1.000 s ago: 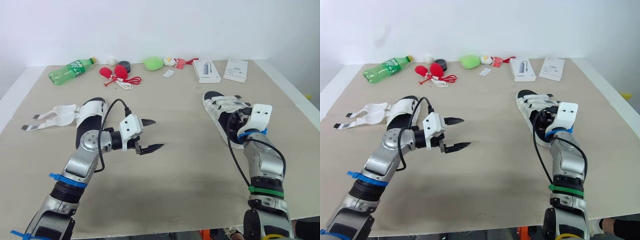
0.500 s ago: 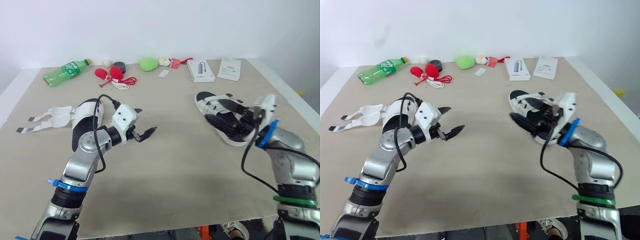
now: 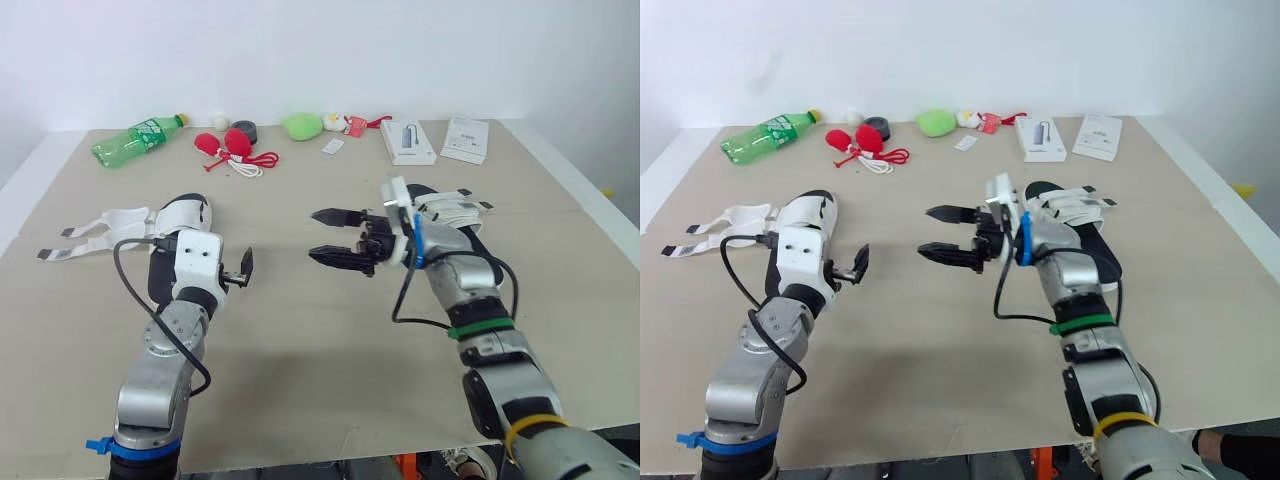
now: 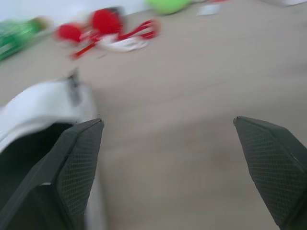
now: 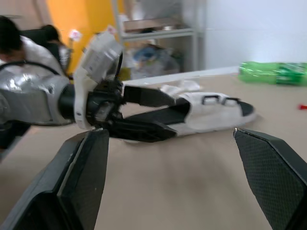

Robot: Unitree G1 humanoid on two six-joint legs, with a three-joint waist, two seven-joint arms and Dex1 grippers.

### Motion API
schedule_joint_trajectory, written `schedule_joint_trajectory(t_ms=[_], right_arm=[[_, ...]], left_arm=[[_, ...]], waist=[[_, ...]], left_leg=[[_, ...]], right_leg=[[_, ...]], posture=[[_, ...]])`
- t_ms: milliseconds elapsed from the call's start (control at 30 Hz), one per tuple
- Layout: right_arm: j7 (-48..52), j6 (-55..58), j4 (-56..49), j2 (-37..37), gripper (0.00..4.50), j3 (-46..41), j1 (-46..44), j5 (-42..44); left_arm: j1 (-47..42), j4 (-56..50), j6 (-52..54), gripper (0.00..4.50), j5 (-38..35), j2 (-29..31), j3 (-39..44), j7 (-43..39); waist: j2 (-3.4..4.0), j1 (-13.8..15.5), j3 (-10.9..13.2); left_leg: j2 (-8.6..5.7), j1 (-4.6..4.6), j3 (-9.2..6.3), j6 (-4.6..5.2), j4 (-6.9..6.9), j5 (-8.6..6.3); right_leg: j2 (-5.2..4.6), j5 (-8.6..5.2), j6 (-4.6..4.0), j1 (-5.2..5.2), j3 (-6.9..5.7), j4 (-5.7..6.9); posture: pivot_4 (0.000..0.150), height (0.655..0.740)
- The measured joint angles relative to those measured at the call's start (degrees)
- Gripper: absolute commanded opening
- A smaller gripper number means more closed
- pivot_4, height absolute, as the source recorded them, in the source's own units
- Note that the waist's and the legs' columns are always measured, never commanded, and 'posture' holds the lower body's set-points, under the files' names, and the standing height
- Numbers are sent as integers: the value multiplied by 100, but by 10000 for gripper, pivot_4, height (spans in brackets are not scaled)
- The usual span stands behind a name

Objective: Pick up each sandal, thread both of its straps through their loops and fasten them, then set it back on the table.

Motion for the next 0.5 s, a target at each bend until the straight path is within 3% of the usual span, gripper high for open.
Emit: schedule_joint_trajectory(t_ms=[300, 500], right_arm=[[195, -649, 481, 249, 44576, 206, -210, -497], [128, -786, 334, 229, 44576, 200, -159, -593]], left_arm=[[-459, 606, 204, 45000, -82, -58, 669, 217], [-1007, 1507, 125, 45000, -438, 316, 1107, -150]], waist=[[-2, 5, 0], [-2, 3, 0]], left_leg=[[0, -4, -5, -12, -1, 6], [0, -4, -8, -14, -5, 5]], right_leg=[[2, 3, 0, -3, -3, 0], [3, 1, 2, -4, -4, -1]], posture=[[1500, 7400], [1500, 7400]])
